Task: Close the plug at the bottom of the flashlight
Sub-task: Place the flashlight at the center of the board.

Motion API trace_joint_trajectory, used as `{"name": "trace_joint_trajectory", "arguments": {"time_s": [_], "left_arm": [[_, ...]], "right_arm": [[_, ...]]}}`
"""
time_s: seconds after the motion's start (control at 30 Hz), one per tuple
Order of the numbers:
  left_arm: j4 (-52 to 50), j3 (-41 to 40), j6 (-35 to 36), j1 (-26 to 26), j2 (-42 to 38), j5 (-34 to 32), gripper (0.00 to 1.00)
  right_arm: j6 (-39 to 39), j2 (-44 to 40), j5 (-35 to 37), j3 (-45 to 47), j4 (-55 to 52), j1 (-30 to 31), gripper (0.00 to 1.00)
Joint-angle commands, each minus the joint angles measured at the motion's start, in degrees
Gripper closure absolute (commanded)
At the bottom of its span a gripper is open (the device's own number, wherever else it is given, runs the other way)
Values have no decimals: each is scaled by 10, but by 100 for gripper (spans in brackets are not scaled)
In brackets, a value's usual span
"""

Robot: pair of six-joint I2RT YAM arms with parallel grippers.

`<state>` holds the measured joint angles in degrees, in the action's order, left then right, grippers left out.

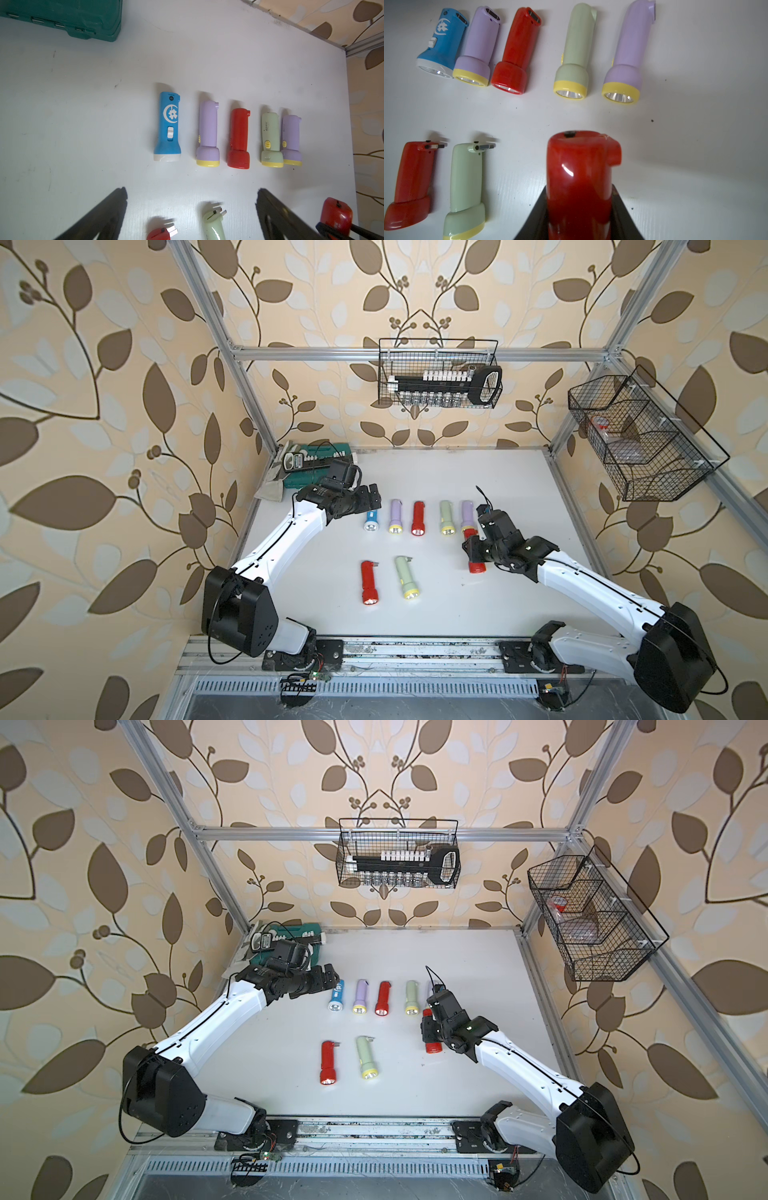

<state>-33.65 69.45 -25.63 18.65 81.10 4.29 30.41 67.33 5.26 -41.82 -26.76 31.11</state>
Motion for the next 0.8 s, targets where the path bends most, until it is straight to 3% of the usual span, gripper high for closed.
{"name": "trace_joint_trajectory", "arguments": {"time_s": [0.0,0.67,0.77], "left_arm": [[-5,1,20,-3,-35,-15,1],[6,-11,18,-3,-46,-13,1],[8,-12,18,-3,-46,-12,1]], "right_arm": [[69,14,-25,18,-21,0,100],[98,150,-42,35,30,-10,100],[97,158,-43,35,29,-10,86]]}}
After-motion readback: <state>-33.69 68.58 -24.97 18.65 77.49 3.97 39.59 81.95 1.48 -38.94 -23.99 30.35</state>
